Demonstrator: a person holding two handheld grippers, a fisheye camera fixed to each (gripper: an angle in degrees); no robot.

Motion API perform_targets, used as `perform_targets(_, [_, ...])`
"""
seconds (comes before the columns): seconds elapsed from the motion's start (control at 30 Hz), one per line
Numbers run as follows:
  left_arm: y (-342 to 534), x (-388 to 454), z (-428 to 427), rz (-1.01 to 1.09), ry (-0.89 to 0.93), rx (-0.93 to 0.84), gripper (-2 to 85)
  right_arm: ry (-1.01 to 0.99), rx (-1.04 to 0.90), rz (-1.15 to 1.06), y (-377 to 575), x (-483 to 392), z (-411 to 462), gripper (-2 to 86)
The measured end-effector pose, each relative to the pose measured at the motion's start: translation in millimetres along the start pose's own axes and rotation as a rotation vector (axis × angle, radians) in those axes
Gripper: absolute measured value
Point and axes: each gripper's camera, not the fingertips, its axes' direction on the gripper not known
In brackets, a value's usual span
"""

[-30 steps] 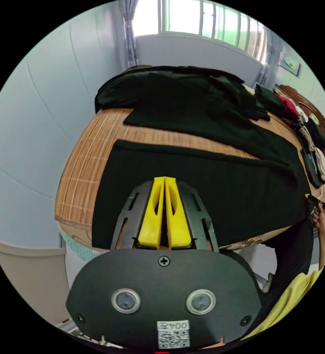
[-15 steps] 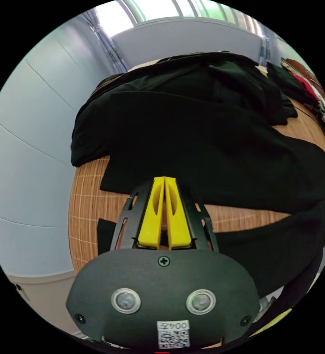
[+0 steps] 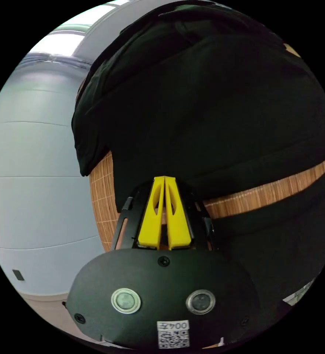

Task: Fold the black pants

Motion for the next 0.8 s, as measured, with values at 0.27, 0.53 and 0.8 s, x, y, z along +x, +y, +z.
perform_targets(0.27, [79, -74, -27, -0.362, 0.237, 0.198, 0.0, -0.255, 0.092, 0.095, 33, 47, -30, 4.1])
perform_targets(0.53, [251, -39, -78, -0.423, 0.463, 0.289, 0.0, -0.395, 0.022, 0.053, 177, 63, -42, 5.4])
perform_targets(0.8, [301, 39, -95, -0.427, 0.602, 0.277, 0.1, -0.369, -0.062, 0.027, 232, 34, -11, 4.8])
